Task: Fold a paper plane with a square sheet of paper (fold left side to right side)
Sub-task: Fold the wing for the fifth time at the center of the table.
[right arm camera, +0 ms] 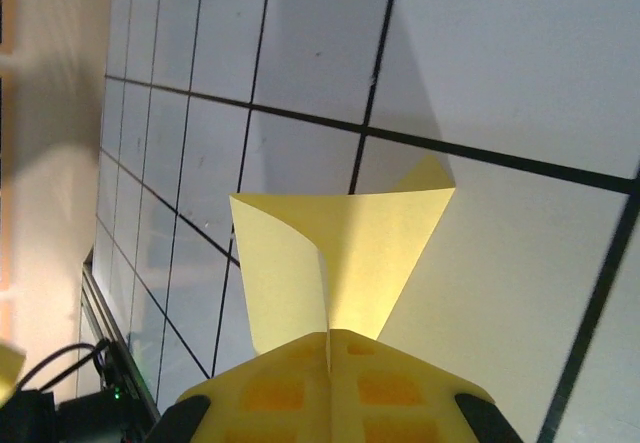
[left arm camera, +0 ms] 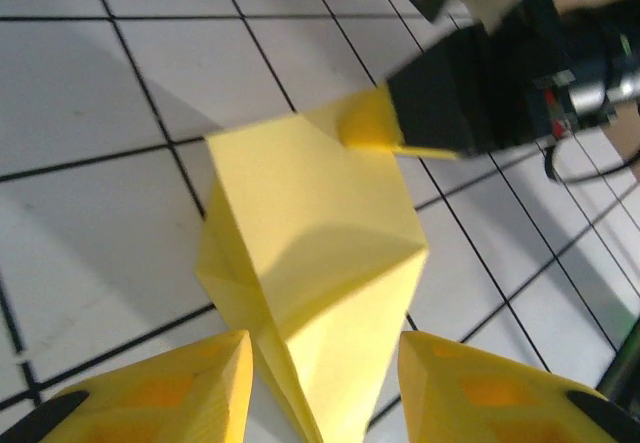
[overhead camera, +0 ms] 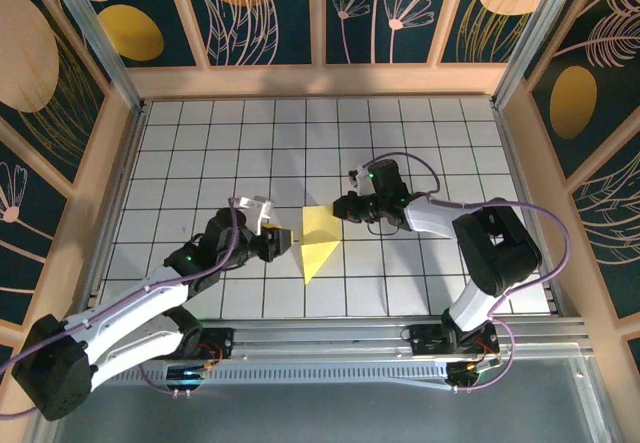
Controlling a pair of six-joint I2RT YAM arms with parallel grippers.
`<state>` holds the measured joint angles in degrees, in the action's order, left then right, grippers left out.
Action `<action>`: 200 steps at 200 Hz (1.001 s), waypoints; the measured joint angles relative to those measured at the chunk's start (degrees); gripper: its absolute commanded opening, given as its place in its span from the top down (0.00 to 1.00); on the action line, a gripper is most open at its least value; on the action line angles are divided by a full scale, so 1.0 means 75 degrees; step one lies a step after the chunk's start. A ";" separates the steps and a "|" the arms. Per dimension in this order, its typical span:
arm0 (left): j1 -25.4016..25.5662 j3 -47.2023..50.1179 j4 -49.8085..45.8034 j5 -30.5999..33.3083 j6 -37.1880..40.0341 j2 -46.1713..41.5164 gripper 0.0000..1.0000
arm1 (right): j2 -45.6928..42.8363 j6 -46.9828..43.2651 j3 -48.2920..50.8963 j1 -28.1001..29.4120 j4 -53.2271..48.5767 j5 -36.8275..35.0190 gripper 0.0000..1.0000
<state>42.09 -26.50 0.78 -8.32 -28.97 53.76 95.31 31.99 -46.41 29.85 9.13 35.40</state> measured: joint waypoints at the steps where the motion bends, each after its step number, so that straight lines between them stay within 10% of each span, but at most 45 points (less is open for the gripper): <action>1: 0.0032 -0.0009 -0.0012 0.0020 0.0000 0.0012 0.57 | 0.0000 0.0012 -0.0006 -0.0006 -0.0009 -0.0006 1.00; 98: 0.3194 -0.2719 -0.1588 0.3080 0.0006 0.3421 0.49 | 0.0280 0.0769 -0.0414 -0.0090 -0.0816 -0.0157 1.00; 200: 0.3978 -0.4680 -0.3512 0.4998 -0.0312 0.6376 0.48 | 0.0391 0.0796 -0.0463 -0.0090 -0.0889 -0.0181 1.00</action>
<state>71.92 -61.60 -25.56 29.17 -31.31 101.58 98.24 37.95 -49.89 29.17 2.46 34.04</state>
